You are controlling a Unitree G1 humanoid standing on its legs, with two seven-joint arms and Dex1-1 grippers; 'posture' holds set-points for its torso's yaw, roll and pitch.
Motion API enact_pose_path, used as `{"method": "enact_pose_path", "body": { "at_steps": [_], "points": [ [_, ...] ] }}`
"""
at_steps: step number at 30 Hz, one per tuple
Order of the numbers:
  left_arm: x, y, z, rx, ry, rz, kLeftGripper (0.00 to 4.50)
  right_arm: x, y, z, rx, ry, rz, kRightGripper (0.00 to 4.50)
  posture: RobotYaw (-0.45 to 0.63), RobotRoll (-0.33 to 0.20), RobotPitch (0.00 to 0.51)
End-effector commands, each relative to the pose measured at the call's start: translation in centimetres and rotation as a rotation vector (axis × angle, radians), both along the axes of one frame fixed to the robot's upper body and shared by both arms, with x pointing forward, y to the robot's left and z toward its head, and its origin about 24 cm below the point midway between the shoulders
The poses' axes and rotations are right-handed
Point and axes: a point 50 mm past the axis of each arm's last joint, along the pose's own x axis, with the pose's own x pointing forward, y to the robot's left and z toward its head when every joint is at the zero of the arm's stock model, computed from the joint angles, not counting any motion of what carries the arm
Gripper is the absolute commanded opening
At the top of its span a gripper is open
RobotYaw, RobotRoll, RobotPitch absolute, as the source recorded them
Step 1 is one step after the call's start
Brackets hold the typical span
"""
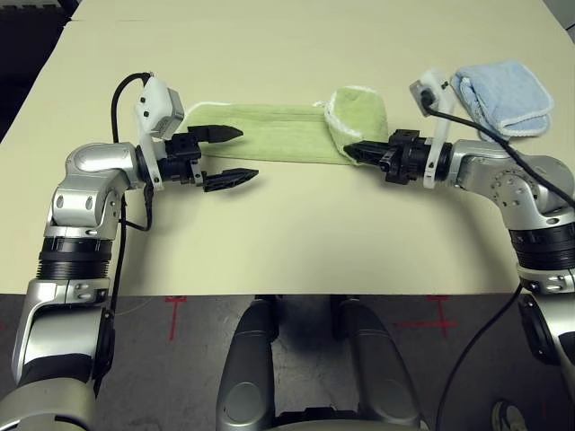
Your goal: Fold the towel and set it aside.
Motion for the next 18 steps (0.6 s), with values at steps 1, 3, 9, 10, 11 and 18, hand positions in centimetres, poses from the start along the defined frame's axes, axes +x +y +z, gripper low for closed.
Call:
{"method": "enact_pose_path", "body": {
  "at_steps": [1,3,9,10,11,18],
  "points": [
    [-0.1,0.0,-0.4,0.018,0.004,-0.003,4.5,0.5,0.5,-0.7,-0.041,0.016,-0.013,0.01,0.04,0.0,0.322],
    [-0.2,0.1,-0.4,0.019,0.005,-0.003,4.5,0.7,0.8,-0.8,-0.046,0.019,-0.016,0.01,0.04,0.0,0.322],
    [-0.4,0.3,-0.4,0.02,0.006,0.003,4.5,0.6,2.0,-0.8,-0.077,0.007,0.045,1.78,0.05,0.0,0.321],
    [-0.4,0.3,-0.5,0.021,0.005,0.003,4.5,0.5,2.1,-0.8,-0.092,0.001,0.062,2.18,0.05,0.0,0.317],
    [-0.4,0.3,-0.5,0.021,0.005,0.004,4.5,0.4,2.2,-0.8,-0.106,-0.006,0.077,2.47,0.05,0.0,0.317],
    [-0.3,0.1,-0.5,0.021,0.005,0.004,4.5,0.1,2.5,-0.4,-0.177,-0.079,0.144,4.48,0.05,0.0,0.313]
  ]
}}
